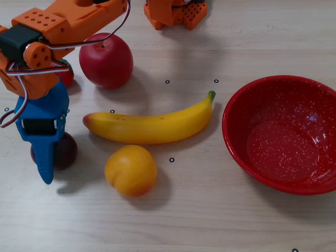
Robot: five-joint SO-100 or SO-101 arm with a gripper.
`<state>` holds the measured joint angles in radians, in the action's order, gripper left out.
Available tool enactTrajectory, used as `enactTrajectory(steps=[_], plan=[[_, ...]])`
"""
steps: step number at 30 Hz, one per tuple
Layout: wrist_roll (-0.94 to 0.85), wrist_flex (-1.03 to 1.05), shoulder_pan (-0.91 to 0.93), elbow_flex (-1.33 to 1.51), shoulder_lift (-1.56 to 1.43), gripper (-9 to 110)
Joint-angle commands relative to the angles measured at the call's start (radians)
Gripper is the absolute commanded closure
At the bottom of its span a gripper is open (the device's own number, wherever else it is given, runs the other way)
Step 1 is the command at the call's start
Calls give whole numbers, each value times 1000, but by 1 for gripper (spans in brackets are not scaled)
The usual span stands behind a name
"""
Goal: Put the plum in the red bowl.
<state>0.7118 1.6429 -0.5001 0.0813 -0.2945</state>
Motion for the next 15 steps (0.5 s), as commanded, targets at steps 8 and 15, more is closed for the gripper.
enactTrajectory(steps=[8,15], plan=[[54,-5,-41,-11,-75,72],[103,14,-40,-3,-86,96]])
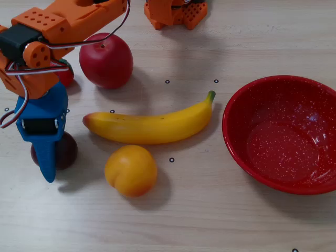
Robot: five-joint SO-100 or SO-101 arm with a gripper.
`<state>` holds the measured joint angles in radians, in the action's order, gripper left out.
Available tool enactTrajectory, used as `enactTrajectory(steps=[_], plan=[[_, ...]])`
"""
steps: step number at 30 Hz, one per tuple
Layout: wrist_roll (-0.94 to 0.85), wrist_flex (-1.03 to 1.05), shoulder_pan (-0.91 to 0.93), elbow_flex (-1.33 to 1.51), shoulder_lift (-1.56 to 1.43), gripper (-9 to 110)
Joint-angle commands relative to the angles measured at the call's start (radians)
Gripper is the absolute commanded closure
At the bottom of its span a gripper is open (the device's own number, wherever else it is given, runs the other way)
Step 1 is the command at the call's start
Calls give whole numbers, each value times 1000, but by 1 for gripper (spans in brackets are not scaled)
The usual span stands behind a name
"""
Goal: Put the plum in the red bowl.
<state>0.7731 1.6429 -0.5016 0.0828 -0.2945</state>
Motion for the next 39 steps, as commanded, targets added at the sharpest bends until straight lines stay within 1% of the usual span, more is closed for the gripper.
enactTrajectory(steps=[1,3,8,13,20,23,27,34,37,39], plan=[[51,23,-38,-5,-89,99],[52,37,-38,-8,-101,101],[5,146,-44,-81,-169,101],[-49,253,-40,-152,-318,101],[-172,267,54,-189,-588,101],[-245,268,147,-147,-712,101],[-360,264,319,-35,-884,101],[-583,201,732,328,-1190,101],[-666,195,890,468,-1246,101],[-716,190,962,555,-1241,101]])
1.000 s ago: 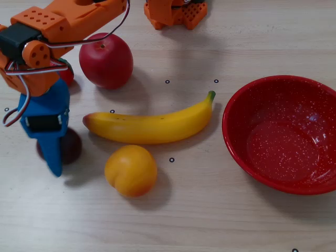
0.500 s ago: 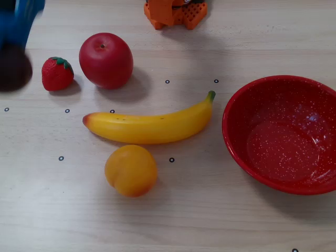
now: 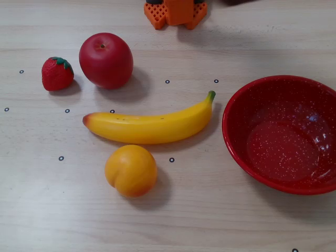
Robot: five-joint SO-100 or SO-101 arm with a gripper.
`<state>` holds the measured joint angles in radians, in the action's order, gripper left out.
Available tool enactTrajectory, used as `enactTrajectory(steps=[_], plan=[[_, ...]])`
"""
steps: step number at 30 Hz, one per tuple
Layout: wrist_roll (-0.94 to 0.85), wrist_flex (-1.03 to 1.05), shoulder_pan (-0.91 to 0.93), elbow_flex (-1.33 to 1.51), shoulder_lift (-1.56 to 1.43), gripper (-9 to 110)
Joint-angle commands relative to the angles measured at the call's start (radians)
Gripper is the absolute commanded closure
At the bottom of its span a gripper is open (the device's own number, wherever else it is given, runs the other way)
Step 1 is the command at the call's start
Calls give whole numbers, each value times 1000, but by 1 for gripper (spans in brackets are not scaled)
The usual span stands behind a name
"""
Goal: Put the plum in the red bowl.
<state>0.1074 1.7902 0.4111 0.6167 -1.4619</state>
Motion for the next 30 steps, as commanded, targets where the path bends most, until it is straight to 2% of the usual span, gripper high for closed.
enactTrajectory(steps=[1,8,14,17,18,21,30], plan=[[-67,46,77,52,-55,101],[-150,57,152,117,227,101],[-94,-8,150,67,437,99],[-44,-14,149,67,462,64],[-44,-14,150,66,459,56],[-31,-9,150,60,433,44],[-23,-6,140,60,331,43]])
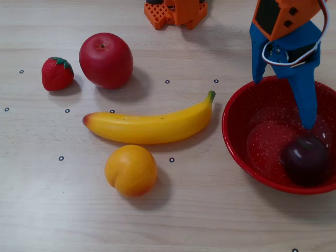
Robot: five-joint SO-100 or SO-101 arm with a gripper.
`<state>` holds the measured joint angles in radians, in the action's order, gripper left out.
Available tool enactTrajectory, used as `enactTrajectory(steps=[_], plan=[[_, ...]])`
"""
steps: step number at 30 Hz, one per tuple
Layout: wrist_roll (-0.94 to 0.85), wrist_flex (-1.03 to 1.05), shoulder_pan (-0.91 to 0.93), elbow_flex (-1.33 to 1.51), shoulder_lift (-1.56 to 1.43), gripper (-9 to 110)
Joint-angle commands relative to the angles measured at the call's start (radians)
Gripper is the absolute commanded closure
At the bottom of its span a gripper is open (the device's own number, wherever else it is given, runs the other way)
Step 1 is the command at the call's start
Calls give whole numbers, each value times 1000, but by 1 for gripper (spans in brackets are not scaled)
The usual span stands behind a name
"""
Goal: Put the plum in the red bowl.
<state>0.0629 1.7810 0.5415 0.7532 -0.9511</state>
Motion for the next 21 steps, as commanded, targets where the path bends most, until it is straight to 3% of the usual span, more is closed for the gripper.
enactTrajectory(steps=[1,3,15,21], plan=[[20,3,3,-74,-201,43],[26,3,-9,-61,-256,47],[84,-106,-193,270,-733,101],[150,-232,-341,698,-1114,101]])
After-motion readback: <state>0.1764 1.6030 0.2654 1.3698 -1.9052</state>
